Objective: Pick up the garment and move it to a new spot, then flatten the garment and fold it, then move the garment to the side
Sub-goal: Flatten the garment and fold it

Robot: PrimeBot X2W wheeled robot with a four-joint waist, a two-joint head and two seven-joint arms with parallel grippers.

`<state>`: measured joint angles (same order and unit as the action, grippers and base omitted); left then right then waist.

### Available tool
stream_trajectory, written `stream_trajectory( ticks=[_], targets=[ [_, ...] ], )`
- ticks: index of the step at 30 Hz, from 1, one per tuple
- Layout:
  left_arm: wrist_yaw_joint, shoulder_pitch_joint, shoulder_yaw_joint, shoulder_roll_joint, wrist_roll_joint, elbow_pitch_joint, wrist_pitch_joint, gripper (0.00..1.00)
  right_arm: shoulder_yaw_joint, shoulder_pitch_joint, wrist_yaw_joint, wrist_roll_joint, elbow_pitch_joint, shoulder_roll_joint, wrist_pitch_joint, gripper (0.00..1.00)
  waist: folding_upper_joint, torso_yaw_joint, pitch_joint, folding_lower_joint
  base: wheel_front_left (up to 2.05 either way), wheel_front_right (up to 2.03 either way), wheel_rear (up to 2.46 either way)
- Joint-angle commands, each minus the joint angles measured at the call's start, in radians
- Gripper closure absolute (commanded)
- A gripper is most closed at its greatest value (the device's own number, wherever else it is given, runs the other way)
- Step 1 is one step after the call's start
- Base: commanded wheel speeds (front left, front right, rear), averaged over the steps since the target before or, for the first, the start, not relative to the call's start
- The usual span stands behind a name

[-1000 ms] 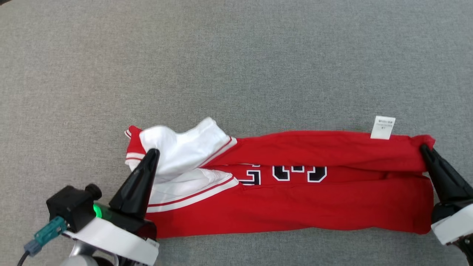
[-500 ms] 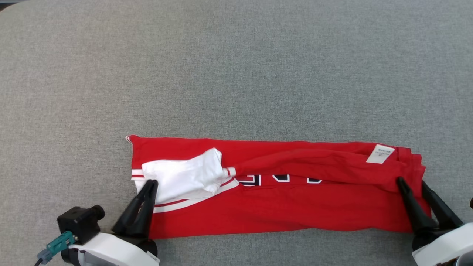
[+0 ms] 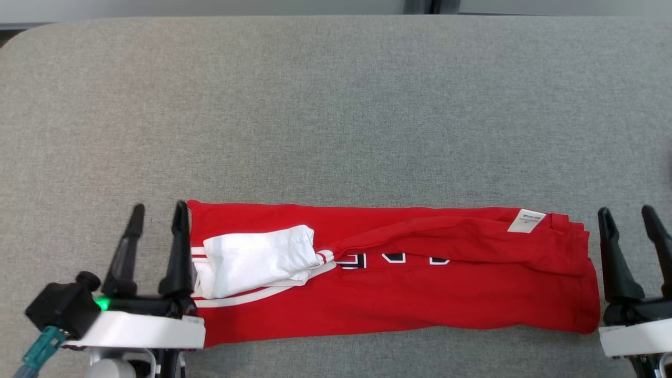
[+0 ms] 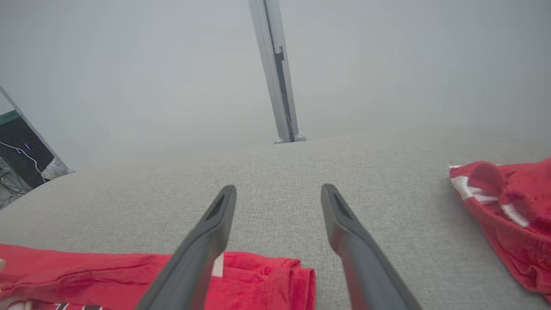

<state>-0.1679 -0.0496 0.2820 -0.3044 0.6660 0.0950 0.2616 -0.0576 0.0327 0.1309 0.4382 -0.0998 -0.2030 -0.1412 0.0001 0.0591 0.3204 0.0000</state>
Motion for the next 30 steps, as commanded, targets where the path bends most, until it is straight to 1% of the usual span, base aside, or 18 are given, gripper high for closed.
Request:
stream_trajectory(
  ticks=[1, 3, 6, 10, 11, 16, 21, 30],
  targets=[
    [-0.001, -0.022, -0.029, 0.013, -0.033, 0.015, 0.004, 0.0, -0.012, -0.017, 0.0, -0.025, -0.012, 0.005, -0.009, 0.0, -0.0001, 0.002, -0.008, 0.0, 0.0, 0.0, 0.0],
    [0.011, -0.015, -0.068, 0.039, -0.067, 0.024, 0.003, 0.0, -0.025, -0.026, 0.0, -0.061, -0.023, 0.017, -0.014, 0.0, -0.0001, 0.002, -0.019, 0.0, 0.0, 0.0, 0.0],
    [0.03, -0.006, -0.11, 0.055, -0.126, 0.029, 0.003, 0.0, -0.03, -0.039, 0.0, -0.104, -0.034, 0.028, -0.012, 0.0, -0.0001, 0.005, -0.033, 0.0, 0.0, 0.0, 0.0],
    [0.061, 0.009, -0.121, 0.041, -0.205, 0.002, 0.003, 0.0, -0.031, -0.033, 0.0, -0.147, -0.028, 0.038, 0.009, 0.0, -0.0001, 0.009, -0.053, 0.0, 0.0, 0.0, 0.0],
    [0.061, 0.009, -0.121, 0.041, -0.205, 0.002, 0.003, 0.0, -0.031, -0.033, 0.0, -0.147, -0.028, 0.038, 0.009, 0.0, -0.0001, 0.009, -0.053, 0.0, 0.0, 0.0, 0.0],
    [0.095, 0.022, -0.114, 0.028, -0.265, -0.037, 0.003, 0.0, -0.02, 0.0, 0.0, -0.159, -0.003, 0.058, 0.014, 0.0, -0.0001, 0.014, -0.069, 0.0, 0.0, 0.0, 0.0],
    [0.127, 0.042, -0.134, 0.049, -0.283, -0.065, 0.003, 0.0, -0.016, 0.018, 0.0, -0.149, 0.016, 0.067, 0.026, 0.0, -0.0001, 0.017, -0.09, 0.0, 0.0, 0.0, 0.0],
    [0.162, 0.019, -0.162, 0.069, -0.298, -0.085, 0.003, 0.0, -0.015, 0.008, 0.0, -0.143, 0.028, 0.062, 0.033, 0.0, -0.0001, 0.028, -0.085, 0.0, 0.0, 0.0, 0.0]
  ],
)
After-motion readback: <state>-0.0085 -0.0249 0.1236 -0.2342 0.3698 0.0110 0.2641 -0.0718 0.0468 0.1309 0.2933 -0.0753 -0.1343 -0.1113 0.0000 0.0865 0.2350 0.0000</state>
